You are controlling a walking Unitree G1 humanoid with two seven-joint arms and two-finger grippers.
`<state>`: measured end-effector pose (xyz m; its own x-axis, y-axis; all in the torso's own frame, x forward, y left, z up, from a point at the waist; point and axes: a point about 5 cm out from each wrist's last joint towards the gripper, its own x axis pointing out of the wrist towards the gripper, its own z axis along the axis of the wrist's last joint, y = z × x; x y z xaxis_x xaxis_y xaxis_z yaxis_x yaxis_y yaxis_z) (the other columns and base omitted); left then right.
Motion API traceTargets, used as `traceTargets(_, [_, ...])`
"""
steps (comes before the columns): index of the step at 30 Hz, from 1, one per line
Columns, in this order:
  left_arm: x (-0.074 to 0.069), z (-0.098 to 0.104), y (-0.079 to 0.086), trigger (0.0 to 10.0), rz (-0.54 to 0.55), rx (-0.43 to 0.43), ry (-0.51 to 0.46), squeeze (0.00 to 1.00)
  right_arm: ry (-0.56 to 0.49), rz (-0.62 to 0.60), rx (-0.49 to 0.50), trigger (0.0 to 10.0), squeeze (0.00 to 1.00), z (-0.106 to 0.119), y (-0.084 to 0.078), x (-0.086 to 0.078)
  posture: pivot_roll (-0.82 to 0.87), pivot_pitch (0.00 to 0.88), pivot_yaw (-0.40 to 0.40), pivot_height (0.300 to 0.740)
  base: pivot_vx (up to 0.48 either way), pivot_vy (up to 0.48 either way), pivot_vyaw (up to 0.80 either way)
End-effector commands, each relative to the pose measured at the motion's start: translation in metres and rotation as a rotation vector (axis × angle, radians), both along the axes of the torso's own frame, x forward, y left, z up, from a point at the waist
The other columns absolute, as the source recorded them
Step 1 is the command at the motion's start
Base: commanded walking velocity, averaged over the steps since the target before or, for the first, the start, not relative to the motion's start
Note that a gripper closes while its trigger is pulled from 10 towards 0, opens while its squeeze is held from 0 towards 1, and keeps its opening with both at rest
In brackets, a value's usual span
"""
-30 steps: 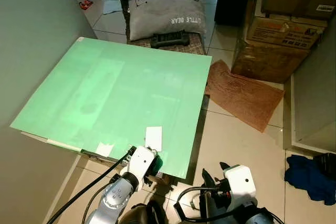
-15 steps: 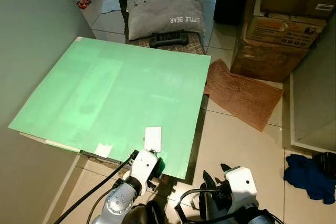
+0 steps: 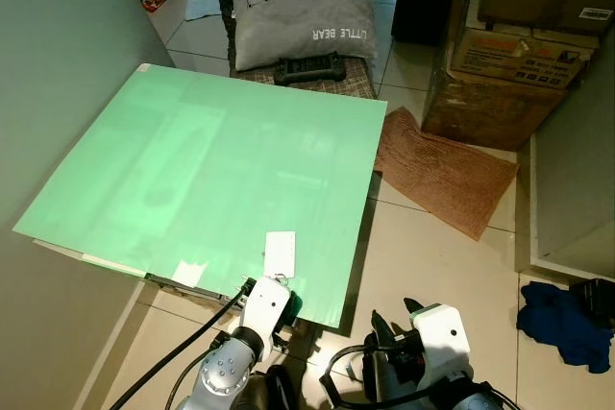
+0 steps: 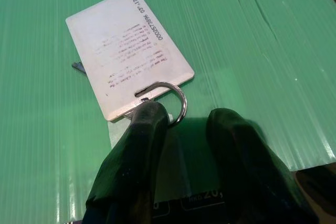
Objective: Hang keys on a hook
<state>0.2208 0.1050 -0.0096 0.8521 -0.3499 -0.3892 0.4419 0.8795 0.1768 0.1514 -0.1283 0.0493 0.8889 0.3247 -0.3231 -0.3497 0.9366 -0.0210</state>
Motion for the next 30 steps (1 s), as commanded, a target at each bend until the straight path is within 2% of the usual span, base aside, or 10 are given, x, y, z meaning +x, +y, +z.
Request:
traceTargets(1, [-0.009,-0.011,0.004,9.3,0.005,0.031,0.052,0.0,0.01,0.002,-0.003,10.0,0.0,-0.002,0.001,-0.004,-0.27,0.265,0.122,0.74,0.0,0.0,0.0])
traceTargets(4, [-0.009,-0.013,0.003,8.0,0.003,0.042,0.057,0.0,0.008,-0.001,0.0,10.0,0.0,0.0,0.002,-0.003,-0.27,0.267,0.124,0.74,0.0,0.0,0.0])
traceTargets(5, [-0.008,-0.014,0.003,4.9,0.004,0.047,0.06,0.0,0.008,-0.001,0.0,10.0,0.0,0.0,0.002,-0.004,-0.27,0.267,0.124,0.74,0.0,0.0,0.0])
traceTargets(9, [-0.004,-0.016,0.002,3.8,0.023,0.061,0.064,0.0,0.013,0.005,0.001,10.0,0.0,0.001,0.003,-0.005,-0.28,0.268,0.122,0.74,0.0,0.0,0.0])
traceTargets(15, [0.004,-0.007,-0.005,3.6,-0.018,0.082,-0.004,0.0,0.007,0.005,-0.002,10.0,0.0,0.002,0.004,-0.005,-0.28,0.269,0.125,0.74,0.0,0.0,0.0])
traceTargets(17, [0.006,-0.007,-0.003,4.1,-0.015,0.096,-0.015,0.0,0.006,0.003,-0.003,10.0,0.0,0.002,0.003,-0.005,-0.28,0.268,0.125,0.74,0.0,0.0,0.0])
traceTargets(18, [0.007,-0.006,0.0,8.4,-0.007,0.109,-0.024,0.0,0.007,0.002,-0.004,10.0,0.0,0.002,0.003,-0.005,-0.28,0.268,0.126,0.74,0.0,0.0,0.0])
traceTargets(19, [0.007,-0.006,0.001,8.4,-0.005,0.115,-0.029,0.0,0.008,0.002,-0.005,10.0,0.0,0.002,0.003,-0.005,-0.28,0.268,0.126,0.74,0.0,0.0,0.0])
traceTargets(20, [0.008,-0.006,0.001,10.0,-0.007,0.122,-0.035,0.0,0.008,0.001,-0.005,10.0,0.0,0.002,0.003,-0.006,-0.28,0.268,0.126,0.74,0.0,0.0,0.0])
traceTargets(30, [-0.007,-0.002,0.0,10.0,-0.044,0.152,-0.074,0.0,0.011,0.008,-0.003,10.0,0.0,0.0,0.002,-0.006,-0.27,0.258,0.124,0.74,0.0,0.0,0.0])
